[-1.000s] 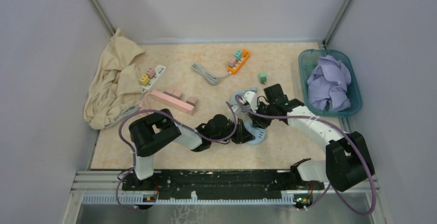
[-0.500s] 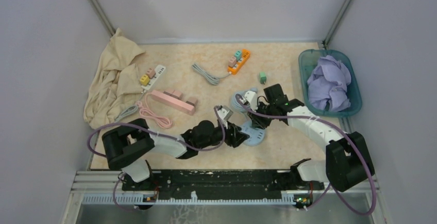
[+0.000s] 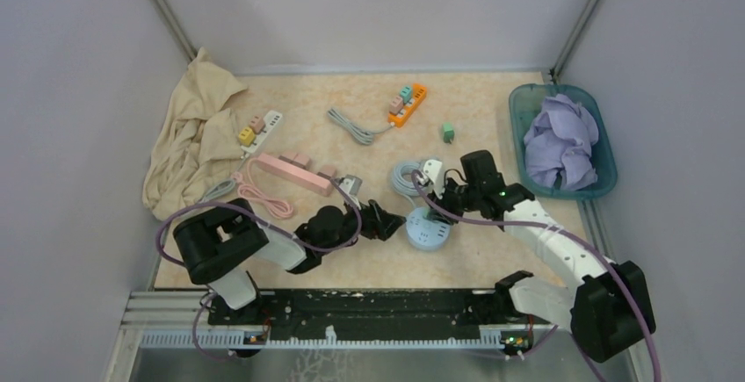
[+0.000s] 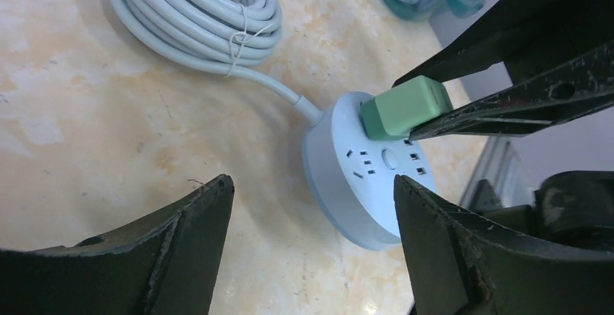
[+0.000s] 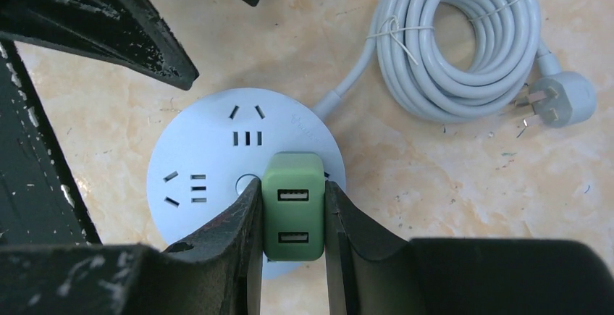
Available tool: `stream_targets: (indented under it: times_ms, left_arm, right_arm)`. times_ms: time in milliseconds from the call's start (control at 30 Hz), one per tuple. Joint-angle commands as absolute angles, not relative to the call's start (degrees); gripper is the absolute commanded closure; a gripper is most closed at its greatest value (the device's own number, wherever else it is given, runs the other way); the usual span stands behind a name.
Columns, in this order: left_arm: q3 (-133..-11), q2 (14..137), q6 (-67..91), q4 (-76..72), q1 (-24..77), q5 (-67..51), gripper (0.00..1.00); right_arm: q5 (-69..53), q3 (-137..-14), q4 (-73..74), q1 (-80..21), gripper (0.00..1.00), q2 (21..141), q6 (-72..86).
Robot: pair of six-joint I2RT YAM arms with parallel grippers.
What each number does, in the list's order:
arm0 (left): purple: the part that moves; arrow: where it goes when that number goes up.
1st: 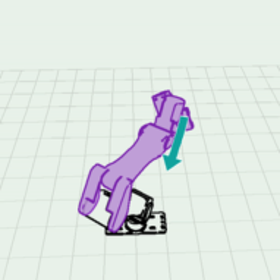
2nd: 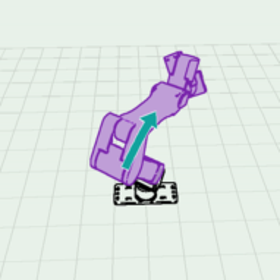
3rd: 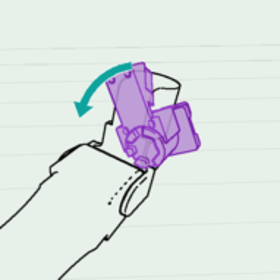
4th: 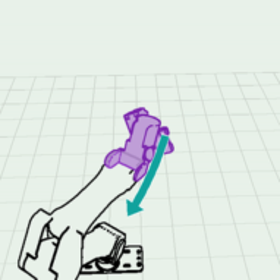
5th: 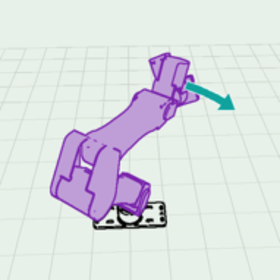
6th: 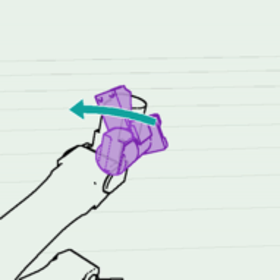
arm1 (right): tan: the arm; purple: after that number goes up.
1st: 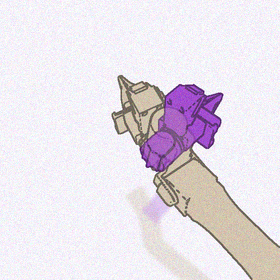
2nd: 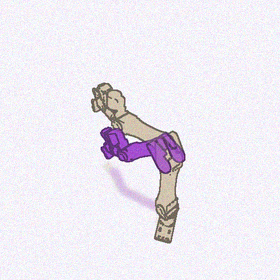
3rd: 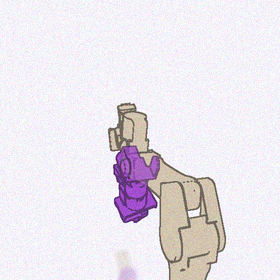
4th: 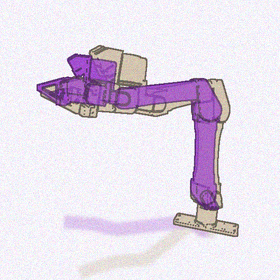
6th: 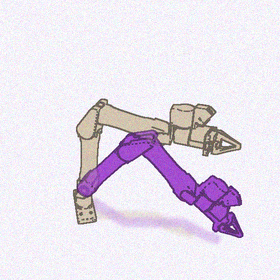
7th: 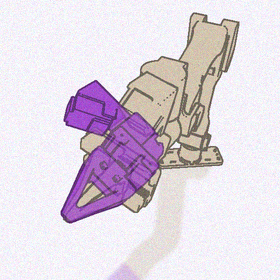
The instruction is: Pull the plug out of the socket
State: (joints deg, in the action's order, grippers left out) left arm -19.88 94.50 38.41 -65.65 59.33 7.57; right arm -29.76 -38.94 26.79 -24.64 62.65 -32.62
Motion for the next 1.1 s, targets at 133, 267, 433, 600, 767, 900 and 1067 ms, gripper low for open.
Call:
stream_targets:
  times_ms: [133, 267, 433, 600, 767, 900, 1067]
  left_arm:
    - [-22.5, 96.7, 58.7, -64.5, 58.4, -2.2, 0.13]
    - [-25.3, 99.6, 65.6, -60.1, 58.6, -5.2, 0.16]
    - [-25.2, 104.5, 71.6, -66.0, 58.8, -5.4, 0.27]
    - [-26.2, 109.2, 73.4, -73.1, 58.9, -6.6, 0.42]
    - [-26.6, 113.0, 74.0, -79.0, 58.8, -7.9, 0.59]
    - [-26.6, 115.3, 74.5, -83.5, 58.7, -8.5, 0.83]
    - [-24.3, 117.1, 75.8, -91.0, 57.9, -7.1, 1.0]
  right_arm:
    - [-36.4, -38.6, 18.7, -25.5, 1.0, 58.8, -33.5]
    - [-36.8, -38.4, 17.9, -26.0, 1.0, 58.7, -32.4]
    - [-36.9, -38.3, 17.6, -27.0, 1.0, 59.4, -31.9]
    - [-37.2, -38.5, 17.8, -27.5, 1.0, 60.6, -31.5]
    - [-37.5, -38.9, 18.4, -27.9, 1.0, 62.1, -31.6]
    - [-37.7, -38.9, 18.6, -28.2, 1.0, 62.4, -31.8]
    - [-36.5, -38.9, 18.6, -28.2, 1.0, 62.0, -32.2]
